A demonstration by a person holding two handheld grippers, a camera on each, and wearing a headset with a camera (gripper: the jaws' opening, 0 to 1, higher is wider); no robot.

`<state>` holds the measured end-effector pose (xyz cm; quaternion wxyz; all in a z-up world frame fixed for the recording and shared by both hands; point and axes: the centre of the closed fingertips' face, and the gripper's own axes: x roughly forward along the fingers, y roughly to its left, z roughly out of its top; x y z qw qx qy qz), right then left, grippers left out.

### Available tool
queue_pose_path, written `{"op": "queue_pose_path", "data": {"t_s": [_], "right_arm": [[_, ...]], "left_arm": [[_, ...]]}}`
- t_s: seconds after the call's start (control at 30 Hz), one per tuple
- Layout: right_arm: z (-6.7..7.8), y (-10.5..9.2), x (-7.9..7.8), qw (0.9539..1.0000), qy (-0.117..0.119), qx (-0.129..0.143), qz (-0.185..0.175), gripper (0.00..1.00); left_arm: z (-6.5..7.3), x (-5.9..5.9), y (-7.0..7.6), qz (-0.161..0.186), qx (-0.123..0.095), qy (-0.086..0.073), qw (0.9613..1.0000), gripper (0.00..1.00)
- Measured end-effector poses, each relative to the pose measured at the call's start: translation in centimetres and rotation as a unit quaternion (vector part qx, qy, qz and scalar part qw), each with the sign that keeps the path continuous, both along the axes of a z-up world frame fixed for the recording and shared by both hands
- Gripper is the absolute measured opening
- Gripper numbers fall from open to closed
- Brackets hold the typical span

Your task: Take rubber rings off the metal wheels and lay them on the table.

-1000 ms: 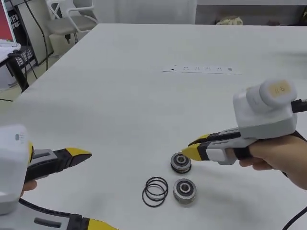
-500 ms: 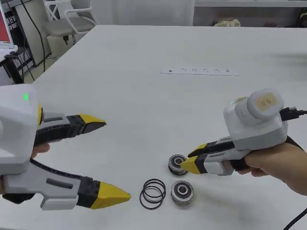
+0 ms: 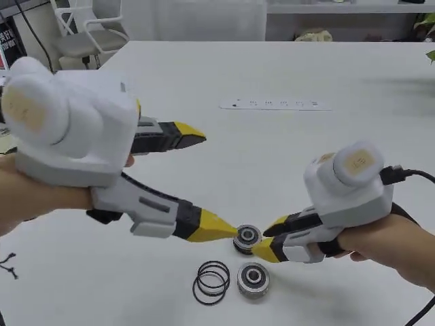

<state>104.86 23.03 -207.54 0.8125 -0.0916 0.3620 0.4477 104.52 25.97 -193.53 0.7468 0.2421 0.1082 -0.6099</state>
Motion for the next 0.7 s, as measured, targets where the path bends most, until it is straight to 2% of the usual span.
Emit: {"op": "queue_pose_path", "data": {"t_s": [0.1, 0.23, 0.3, 0.37, 0.5, 0.6, 0.7], "right_arm": [[-0.2, -0.1, -0.1, 1.0, -0.001, -0.004, 0.002, 0.21], [-0.3, -0.2, 0.0, 1.0, -0.002, -0.004, 0.0, 0.21], [-0.2, -0.2, 0.1, 1.0, -0.003, -0.005, -0.001, 0.21], [-0.2, -0.2, 0.2, 1.0, -0.003, -0.004, -0.002, 0.21], [-0.3, -0.2, 0.1, 1.0, -0.003, -0.004, -0.001, 0.21], [-0.5, -0.1, 0.1, 1.0, -0.005, -0.006, -0.001, 0.2], [-0.5, 0.0, 0.1, 0.9999, -0.008, -0.008, 0.001, 0.2]], "left_arm": [[-0.2, 0.4, -1.2, -0.004, -0.02, 0.015, 0.9997, 0.71], [-1.7, 1.6, -2.0, 0.003, -0.022, 0.014, 0.9997, 0.68], [-2.2, 1.8, -2.3, 0.009, -0.034, 0.03, 0.9989, 0.62], [-3.3, 1.6, -2.4, 0.002, -0.028, 0.052, 0.9982, 0.55], [-4.7, 2.4, -2.7, 0.016, -0.024, 0.047, 0.9985, 0.47], [-6.0, 2.3, -3.0, 0.016, -0.025, 0.061, 0.9977, 0.4], [-7.2, 2.1, -3.3, 0.021, -0.017, 0.057, 0.998, 0.35]]}}
